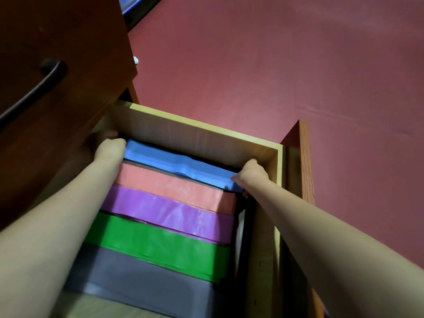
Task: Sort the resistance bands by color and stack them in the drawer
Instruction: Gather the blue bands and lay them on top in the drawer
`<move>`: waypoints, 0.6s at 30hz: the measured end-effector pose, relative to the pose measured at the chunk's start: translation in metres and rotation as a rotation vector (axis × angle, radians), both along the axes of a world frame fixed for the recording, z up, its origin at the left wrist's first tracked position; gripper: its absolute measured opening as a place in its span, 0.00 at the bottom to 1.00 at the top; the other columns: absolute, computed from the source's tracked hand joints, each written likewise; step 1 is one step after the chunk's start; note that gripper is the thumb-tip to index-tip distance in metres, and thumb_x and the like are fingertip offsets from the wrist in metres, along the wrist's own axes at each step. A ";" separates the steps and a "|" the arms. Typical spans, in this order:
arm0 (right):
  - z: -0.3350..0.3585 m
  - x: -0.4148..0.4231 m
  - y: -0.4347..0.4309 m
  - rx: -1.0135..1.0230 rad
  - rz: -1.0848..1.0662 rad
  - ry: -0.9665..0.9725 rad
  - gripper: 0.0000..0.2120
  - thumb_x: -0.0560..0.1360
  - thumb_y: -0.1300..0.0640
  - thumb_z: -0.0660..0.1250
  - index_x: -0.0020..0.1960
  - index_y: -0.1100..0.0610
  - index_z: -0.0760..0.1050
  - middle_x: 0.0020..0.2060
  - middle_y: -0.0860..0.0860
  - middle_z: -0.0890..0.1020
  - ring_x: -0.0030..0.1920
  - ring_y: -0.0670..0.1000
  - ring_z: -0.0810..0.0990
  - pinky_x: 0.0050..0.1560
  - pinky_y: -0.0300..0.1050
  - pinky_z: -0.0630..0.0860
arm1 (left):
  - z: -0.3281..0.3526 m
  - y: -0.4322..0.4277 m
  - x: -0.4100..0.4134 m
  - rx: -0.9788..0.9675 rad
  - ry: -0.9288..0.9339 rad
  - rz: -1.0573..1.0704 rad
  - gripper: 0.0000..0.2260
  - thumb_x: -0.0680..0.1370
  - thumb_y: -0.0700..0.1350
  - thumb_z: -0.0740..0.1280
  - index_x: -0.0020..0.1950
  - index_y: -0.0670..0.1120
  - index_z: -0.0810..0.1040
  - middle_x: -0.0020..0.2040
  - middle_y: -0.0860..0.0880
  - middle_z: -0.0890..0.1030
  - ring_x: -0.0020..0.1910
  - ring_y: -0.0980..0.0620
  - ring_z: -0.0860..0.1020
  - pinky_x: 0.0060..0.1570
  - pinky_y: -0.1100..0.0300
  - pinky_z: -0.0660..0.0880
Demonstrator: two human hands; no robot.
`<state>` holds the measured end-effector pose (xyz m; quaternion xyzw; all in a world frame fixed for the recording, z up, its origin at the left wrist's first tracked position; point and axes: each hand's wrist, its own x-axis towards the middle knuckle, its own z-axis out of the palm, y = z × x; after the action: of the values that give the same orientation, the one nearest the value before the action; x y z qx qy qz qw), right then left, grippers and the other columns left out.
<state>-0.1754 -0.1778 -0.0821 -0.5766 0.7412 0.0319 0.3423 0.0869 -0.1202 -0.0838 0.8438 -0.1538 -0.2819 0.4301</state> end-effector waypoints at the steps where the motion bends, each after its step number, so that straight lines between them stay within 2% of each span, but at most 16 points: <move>1: 0.007 -0.001 0.004 -0.010 0.024 0.007 0.20 0.73 0.61 0.63 0.63 0.63 0.62 0.58 0.59 0.77 0.56 0.61 0.78 0.51 0.50 0.76 | 0.007 0.004 -0.005 -0.033 -0.066 -0.011 0.15 0.75 0.37 0.60 0.62 0.39 0.72 0.62 0.37 0.75 0.51 0.46 0.74 0.53 0.57 0.71; 3: 0.026 -0.002 0.012 -0.031 0.083 0.006 0.16 0.74 0.62 0.61 0.60 0.63 0.63 0.57 0.60 0.77 0.55 0.61 0.78 0.48 0.49 0.75 | 0.024 0.015 -0.021 -0.130 -0.177 -0.097 0.14 0.75 0.35 0.60 0.59 0.39 0.74 0.59 0.37 0.77 0.44 0.51 0.73 0.43 0.68 0.71; 4: 0.037 -0.004 0.018 -0.068 0.134 0.000 0.14 0.74 0.63 0.60 0.58 0.63 0.65 0.56 0.60 0.77 0.55 0.61 0.78 0.46 0.47 0.74 | 0.033 0.022 -0.032 -0.182 -0.207 -0.174 0.13 0.75 0.33 0.60 0.58 0.38 0.75 0.57 0.37 0.78 0.43 0.53 0.73 0.39 0.71 0.70; 6: 0.062 -0.007 0.031 -0.208 0.245 -0.061 0.10 0.73 0.64 0.57 0.53 0.63 0.68 0.53 0.61 0.78 0.52 0.62 0.77 0.44 0.46 0.72 | 0.047 0.034 -0.057 -0.258 -0.209 -0.328 0.11 0.74 0.32 0.61 0.55 0.35 0.76 0.51 0.37 0.80 0.41 0.61 0.76 0.39 0.70 0.70; 8: 0.087 -0.012 0.053 -0.338 0.315 -0.188 0.10 0.71 0.65 0.57 0.51 0.64 0.72 0.48 0.60 0.79 0.49 0.61 0.77 0.47 0.49 0.75 | 0.066 0.054 -0.093 -0.319 -0.168 -0.473 0.10 0.73 0.30 0.61 0.53 0.34 0.76 0.44 0.45 0.80 0.35 0.70 0.75 0.39 0.76 0.69; 9: 0.096 -0.014 0.062 -0.387 0.324 -0.260 0.10 0.71 0.66 0.57 0.49 0.63 0.74 0.45 0.58 0.80 0.47 0.59 0.78 0.48 0.49 0.75 | 0.072 0.063 -0.114 -0.341 -0.158 -0.546 0.10 0.73 0.30 0.61 0.52 0.35 0.77 0.42 0.49 0.79 0.35 0.71 0.75 0.40 0.79 0.68; 11: 0.111 -0.022 0.081 -0.457 0.321 -0.383 0.10 0.70 0.66 0.58 0.47 0.61 0.76 0.41 0.53 0.78 0.44 0.54 0.77 0.46 0.43 0.72 | 0.086 0.085 -0.156 -0.356 -0.122 -0.676 0.11 0.73 0.31 0.62 0.53 0.39 0.77 0.44 0.50 0.78 0.42 0.65 0.76 0.44 0.78 0.68; 13: 0.121 -0.039 0.105 -0.509 0.267 -0.479 0.11 0.70 0.68 0.58 0.47 0.60 0.77 0.42 0.51 0.77 0.46 0.51 0.75 0.46 0.39 0.68 | 0.098 0.104 -0.196 -0.336 -0.074 -0.780 0.13 0.73 0.34 0.63 0.57 0.42 0.76 0.52 0.48 0.77 0.51 0.55 0.75 0.49 0.70 0.69; 15: 0.121 -0.056 0.122 -0.545 0.140 -0.550 0.13 0.70 0.69 0.58 0.48 0.59 0.77 0.44 0.50 0.76 0.51 0.51 0.74 0.51 0.41 0.68 | 0.105 0.114 -0.223 -0.323 -0.078 -0.862 0.16 0.73 0.36 0.64 0.60 0.43 0.74 0.58 0.46 0.75 0.58 0.51 0.72 0.55 0.63 0.68; 18: 0.118 -0.087 0.150 -0.498 -0.129 -0.625 0.13 0.71 0.68 0.58 0.52 0.57 0.74 0.52 0.55 0.75 0.55 0.53 0.73 0.54 0.43 0.70 | 0.116 0.127 -0.256 -0.259 -0.124 -0.996 0.23 0.73 0.39 0.65 0.67 0.44 0.67 0.66 0.45 0.68 0.66 0.50 0.66 0.60 0.65 0.61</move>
<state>-0.2625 -0.0277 0.0363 -0.5762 0.6209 -0.3472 0.4024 -0.1694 0.0069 0.0322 0.6232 -0.5955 -0.3806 0.3347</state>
